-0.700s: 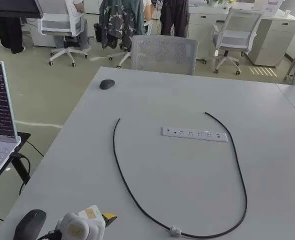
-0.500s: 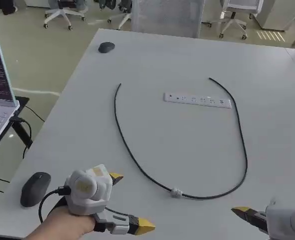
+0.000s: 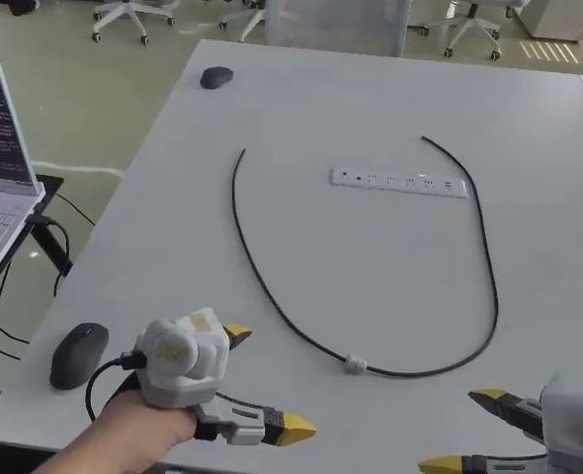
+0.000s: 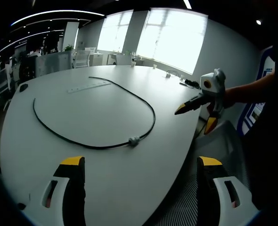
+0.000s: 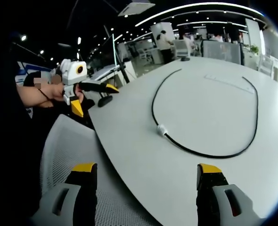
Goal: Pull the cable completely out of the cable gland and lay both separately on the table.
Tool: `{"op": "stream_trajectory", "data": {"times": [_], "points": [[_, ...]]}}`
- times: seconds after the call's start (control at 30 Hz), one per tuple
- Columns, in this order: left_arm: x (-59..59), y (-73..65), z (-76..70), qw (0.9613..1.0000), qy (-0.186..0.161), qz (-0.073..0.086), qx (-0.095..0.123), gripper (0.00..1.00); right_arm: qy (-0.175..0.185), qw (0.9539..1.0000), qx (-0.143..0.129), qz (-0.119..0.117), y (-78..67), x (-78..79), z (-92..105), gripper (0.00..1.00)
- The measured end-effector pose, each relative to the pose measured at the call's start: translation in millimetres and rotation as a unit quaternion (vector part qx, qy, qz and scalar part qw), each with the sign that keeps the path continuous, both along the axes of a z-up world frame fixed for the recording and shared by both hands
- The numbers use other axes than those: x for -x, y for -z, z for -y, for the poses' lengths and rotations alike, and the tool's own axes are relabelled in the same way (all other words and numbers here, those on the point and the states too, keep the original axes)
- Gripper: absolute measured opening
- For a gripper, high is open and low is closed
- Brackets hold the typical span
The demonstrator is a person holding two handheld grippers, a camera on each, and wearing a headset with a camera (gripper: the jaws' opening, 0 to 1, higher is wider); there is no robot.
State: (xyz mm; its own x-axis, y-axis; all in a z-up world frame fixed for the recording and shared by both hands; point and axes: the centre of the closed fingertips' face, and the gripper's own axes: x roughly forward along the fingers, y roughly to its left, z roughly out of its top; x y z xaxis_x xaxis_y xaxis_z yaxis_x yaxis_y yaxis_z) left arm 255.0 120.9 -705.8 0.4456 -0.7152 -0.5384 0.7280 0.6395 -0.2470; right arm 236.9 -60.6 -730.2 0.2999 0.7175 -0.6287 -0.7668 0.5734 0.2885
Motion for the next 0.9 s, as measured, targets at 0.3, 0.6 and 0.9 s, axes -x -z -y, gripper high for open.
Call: {"op": "stream_trajectory", "data": {"times": [0.3, 0.6, 0.9], "points": [[-3.5, 3.4, -3.2, 1.0, -0.001, -0.001, -0.005, 0.99, -0.017, 0.9998, -0.004, 0.01, -5.2, -13.5, -14.1, 0.84], [-3.5, 4.2, 1.4, 0.9999, -0.01, -0.004, 0.003, 0.99, -0.032, 0.9994, -0.006, 0.008, -5.6, -31.2, -23.6, 0.81], [0.2, 12.1, 1.6, 0.9998, -0.014, -0.012, 0.004, 0.98, -0.043, 0.999, 0.008, 0.012, 1.4, -43.9, -30.7, 0.81]]}}
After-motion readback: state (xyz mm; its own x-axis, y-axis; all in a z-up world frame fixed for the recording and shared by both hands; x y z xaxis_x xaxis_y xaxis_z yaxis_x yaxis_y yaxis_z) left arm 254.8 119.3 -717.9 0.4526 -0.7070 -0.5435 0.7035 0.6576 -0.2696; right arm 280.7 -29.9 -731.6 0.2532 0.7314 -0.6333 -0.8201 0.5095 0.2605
